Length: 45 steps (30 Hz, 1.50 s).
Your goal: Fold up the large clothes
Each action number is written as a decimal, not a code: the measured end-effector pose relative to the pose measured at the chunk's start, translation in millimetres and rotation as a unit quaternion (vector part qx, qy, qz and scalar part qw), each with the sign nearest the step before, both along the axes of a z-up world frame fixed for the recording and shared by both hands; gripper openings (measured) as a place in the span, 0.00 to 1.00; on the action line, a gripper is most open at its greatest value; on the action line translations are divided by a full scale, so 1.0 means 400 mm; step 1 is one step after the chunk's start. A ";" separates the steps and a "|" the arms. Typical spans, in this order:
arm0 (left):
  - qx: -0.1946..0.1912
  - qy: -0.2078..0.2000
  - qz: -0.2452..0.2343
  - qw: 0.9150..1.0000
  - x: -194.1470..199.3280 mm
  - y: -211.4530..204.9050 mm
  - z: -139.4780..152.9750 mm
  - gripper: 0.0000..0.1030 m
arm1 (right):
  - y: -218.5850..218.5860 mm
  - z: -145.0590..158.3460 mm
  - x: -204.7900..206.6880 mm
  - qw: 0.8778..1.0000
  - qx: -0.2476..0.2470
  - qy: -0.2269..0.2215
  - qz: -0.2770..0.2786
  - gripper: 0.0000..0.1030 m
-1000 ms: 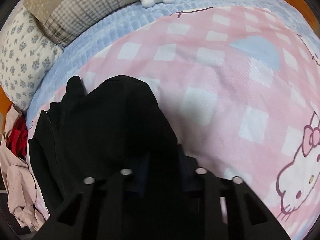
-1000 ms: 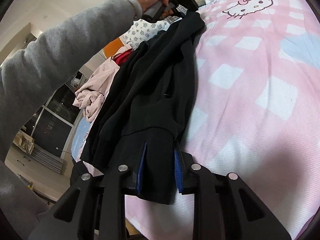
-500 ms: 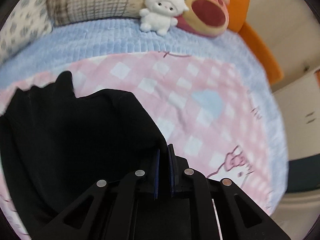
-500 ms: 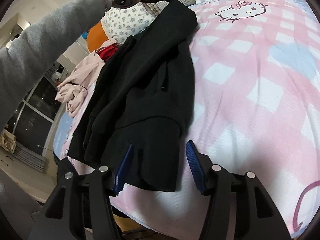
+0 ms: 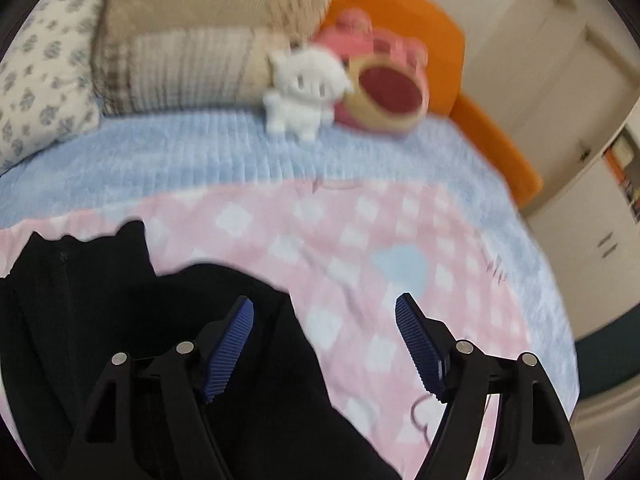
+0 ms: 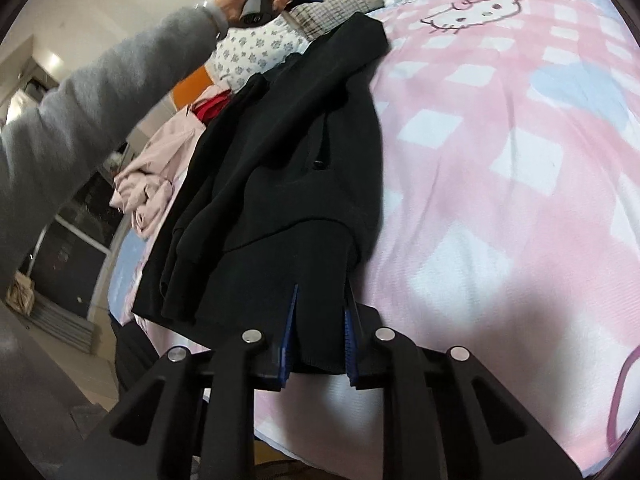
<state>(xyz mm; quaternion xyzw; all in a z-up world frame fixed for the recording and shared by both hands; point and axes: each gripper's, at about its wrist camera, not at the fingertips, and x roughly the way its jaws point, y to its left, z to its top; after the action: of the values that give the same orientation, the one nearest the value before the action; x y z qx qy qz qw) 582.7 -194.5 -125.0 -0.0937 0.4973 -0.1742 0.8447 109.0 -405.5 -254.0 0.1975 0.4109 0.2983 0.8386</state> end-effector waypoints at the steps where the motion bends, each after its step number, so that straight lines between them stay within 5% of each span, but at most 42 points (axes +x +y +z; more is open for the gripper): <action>1: 0.024 0.017 -0.004 1.000 0.004 -0.022 -0.016 0.73 | 0.002 0.002 -0.001 1.000 -0.002 -0.001 0.002 0.20; 7: 0.156 0.071 -0.035 0.985 -0.004 -0.125 -0.128 0.60 | -0.009 -0.005 0.002 1.000 0.018 0.002 0.007 0.22; 11: 0.224 0.093 -0.023 0.970 -0.002 -0.141 -0.198 0.42 | -0.002 0.006 0.001 0.999 0.027 0.002 0.020 0.41; 19: 0.209 0.100 -0.016 0.973 -0.006 -0.118 -0.197 0.32 | -0.014 0.021 -0.026 0.999 0.031 0.001 -0.009 0.48; 20: 0.212 0.098 -0.017 0.972 -0.011 -0.121 -0.190 0.35 | -0.022 0.020 -0.028 0.999 0.031 0.001 -0.013 0.49; 23: 0.234 0.075 -0.029 0.969 -0.034 -0.148 -0.168 0.74 | -0.032 0.013 -0.028 0.999 0.032 0.005 -0.018 0.49; 26: 0.251 0.052 -0.060 0.965 -0.051 -0.195 -0.164 0.75 | -0.022 0.014 -0.026 1.000 0.025 0.003 -0.014 0.55; 31: 0.302 0.072 -0.062 0.949 -0.024 -0.227 -0.228 0.76 | -0.012 0.019 -0.030 1.000 0.011 -0.004 -0.006 0.57; 36: 0.274 0.080 -0.037 0.958 -0.005 -0.186 -0.228 0.76 | -0.019 0.013 -0.031 1.000 0.020 -0.005 -0.002 0.57; 38: 0.286 0.077 -0.032 0.954 0.000 -0.159 -0.226 0.71 | -0.020 0.012 -0.031 1.000 0.023 -0.004 0.000 0.57; 40: 0.264 0.087 -0.022 0.960 0.001 -0.123 -0.225 0.63 | -0.021 0.012 -0.026 1.000 0.029 -0.002 0.000 0.57; 45: 0.196 0.091 -0.031 0.976 -0.012 -0.071 -0.215 0.26 | -0.017 0.018 -0.026 1.000 0.019 0.000 -0.007 0.54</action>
<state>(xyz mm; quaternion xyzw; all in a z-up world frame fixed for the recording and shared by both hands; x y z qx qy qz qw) 578.0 -222.7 -211.0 0.0739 0.5989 -0.0907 0.7922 98.6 -412.3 -246.9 0.2162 0.4035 0.3002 0.8369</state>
